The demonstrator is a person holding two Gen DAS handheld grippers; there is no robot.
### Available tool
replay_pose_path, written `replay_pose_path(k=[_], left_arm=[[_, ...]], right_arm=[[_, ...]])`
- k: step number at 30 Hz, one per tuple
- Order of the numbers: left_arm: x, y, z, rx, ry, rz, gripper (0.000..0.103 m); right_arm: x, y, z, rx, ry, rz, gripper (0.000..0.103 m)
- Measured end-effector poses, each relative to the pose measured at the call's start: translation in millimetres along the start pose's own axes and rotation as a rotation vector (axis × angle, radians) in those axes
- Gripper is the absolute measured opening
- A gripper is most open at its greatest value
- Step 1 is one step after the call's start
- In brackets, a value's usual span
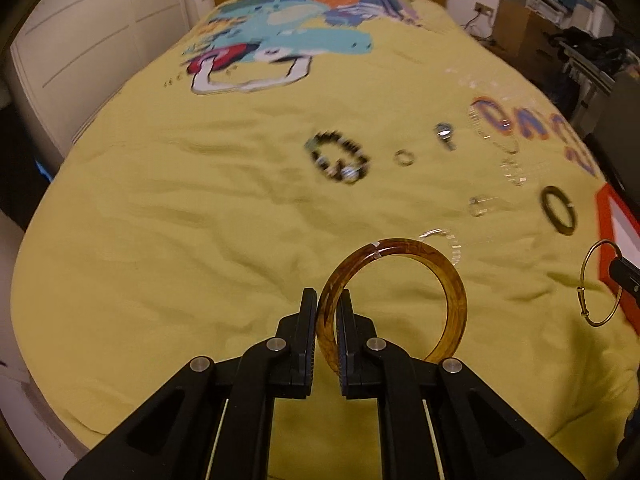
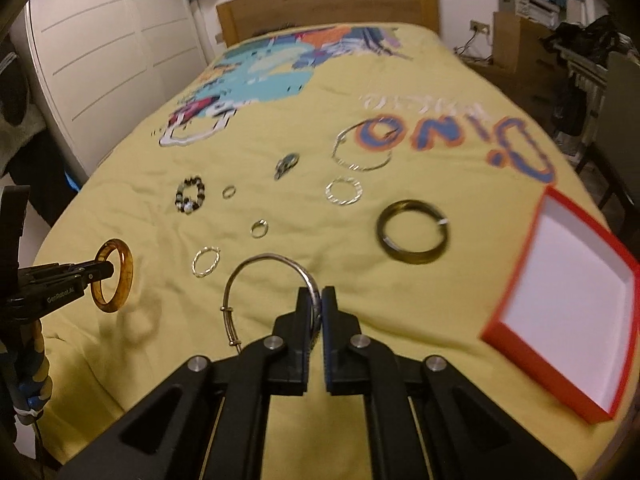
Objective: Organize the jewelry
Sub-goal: 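Carry both bangles into the red box and open both tools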
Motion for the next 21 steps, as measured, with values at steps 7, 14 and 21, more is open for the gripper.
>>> replay_pose_path(k=[7,14,21], left_arm=[[-30.4,-11.9,-74.0,0.105,0.073,-0.038,0.009],[-38.8,-31.5,-193.7,0.255,0.177,-0.041,0.009],[-18.4,-43.9,-321.5,0.416,0.259,-0.011,0.009]], right_arm=[[-51.4,9.0,-53.6,0.090,0.056,-0.067,0.004],[-91.7,19.9,-152.5,0.192,0.168,-0.110,0.004],[-89.0,23.0,-243.5,0.256,0.249,-0.090,0.004]])
Point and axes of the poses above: each gripper's, at about its wrist camera, not at the fingertips, and x roughly the way its jaws point, z to its left, y to its underside, the point moved 7 cm from there along x, roughly the way its jaws point, and after that the axes turned 4 degrees about z, right-handed, at the moved point
